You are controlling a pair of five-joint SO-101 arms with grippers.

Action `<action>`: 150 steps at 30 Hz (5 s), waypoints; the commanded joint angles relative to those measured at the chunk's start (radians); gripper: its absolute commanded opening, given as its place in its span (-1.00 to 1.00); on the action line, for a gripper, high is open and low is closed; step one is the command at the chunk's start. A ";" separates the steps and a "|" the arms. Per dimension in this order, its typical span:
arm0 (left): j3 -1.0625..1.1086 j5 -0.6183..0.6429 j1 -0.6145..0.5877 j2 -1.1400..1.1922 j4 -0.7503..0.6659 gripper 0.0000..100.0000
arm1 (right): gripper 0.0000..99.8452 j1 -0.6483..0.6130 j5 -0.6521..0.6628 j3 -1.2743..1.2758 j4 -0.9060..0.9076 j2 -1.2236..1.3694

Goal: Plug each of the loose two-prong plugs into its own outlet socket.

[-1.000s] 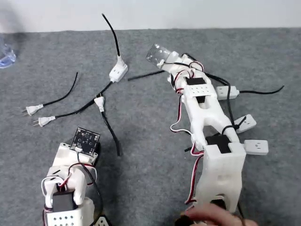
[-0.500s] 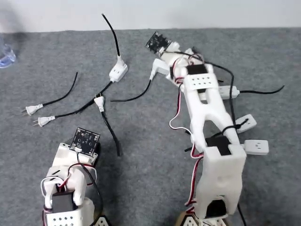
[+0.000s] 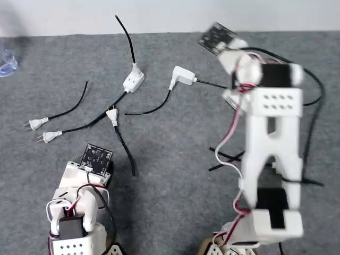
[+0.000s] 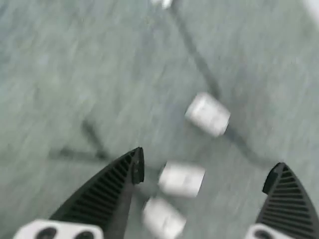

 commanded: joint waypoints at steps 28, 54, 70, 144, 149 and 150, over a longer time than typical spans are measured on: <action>-0.005 -0.005 0.006 -0.012 -0.003 -0.53 | -0.75 0.506 -0.324 0.523 -0.283 0.298; -0.005 -0.005 0.006 -0.012 -0.003 -0.53 | -0.28 0.641 -0.117 0.620 -0.389 0.136; -0.005 -0.005 0.006 -0.012 -0.003 -0.53 | -0.70 0.653 -0.048 0.545 -0.463 0.418; -0.005 -0.005 0.006 -0.012 -0.014 -0.53 | -0.98 0.375 0.821 0.580 -0.010 -0.306; -0.005 -0.005 0.006 -0.012 -0.012 -0.53 | -0.98 0.305 0.775 0.503 0.093 -0.496; -0.005 -0.005 0.006 -0.012 -0.012 -0.53 | -0.98 0.291 0.750 0.506 0.094 -0.516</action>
